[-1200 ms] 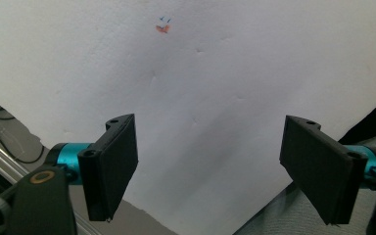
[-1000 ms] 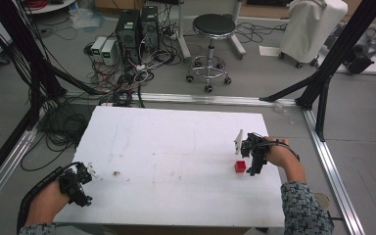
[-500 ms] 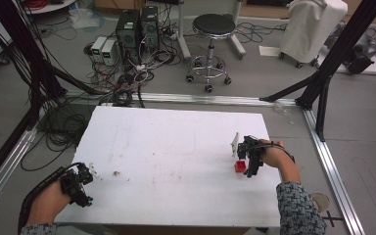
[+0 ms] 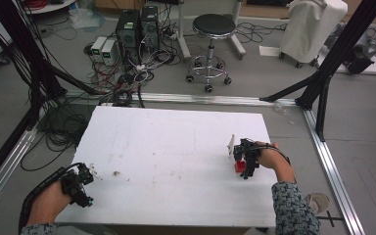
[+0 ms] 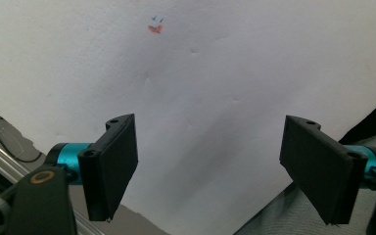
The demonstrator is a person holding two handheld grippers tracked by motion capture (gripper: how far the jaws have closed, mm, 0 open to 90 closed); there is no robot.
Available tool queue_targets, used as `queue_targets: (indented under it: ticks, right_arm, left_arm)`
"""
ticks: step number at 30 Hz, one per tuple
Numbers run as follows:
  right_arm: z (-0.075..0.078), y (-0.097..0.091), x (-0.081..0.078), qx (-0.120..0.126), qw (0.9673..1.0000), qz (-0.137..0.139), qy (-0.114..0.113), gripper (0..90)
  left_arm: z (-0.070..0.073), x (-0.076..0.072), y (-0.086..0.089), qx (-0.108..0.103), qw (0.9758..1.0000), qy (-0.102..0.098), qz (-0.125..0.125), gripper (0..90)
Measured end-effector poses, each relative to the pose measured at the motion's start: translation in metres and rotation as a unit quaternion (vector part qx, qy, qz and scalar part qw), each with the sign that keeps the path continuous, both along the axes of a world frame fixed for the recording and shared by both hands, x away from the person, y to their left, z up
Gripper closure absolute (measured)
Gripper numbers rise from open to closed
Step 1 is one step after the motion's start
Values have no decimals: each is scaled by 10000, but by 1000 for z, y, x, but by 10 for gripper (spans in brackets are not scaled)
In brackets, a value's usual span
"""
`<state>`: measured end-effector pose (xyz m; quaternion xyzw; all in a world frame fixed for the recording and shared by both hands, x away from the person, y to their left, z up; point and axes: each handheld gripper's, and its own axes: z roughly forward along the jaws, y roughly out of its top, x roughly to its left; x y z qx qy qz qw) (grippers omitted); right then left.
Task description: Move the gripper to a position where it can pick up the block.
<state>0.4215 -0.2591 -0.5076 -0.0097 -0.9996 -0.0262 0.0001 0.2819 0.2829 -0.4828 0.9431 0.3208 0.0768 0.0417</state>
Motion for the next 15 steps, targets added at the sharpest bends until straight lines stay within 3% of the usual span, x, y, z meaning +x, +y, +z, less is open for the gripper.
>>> queue_targets:
  ticks: [6, 15]
  right_arm:
    - [-10, 0, 1, -95, 9999, -18, 76, 11]
    - [-12, 0, 0, -33, 9999, -50, 85, 11]
  left_arm:
    - [0, 0, 0, -5, 10000, 10, 0, 222]
    - [-1, 0, 1, -5, 10000, 19, 14, 223]
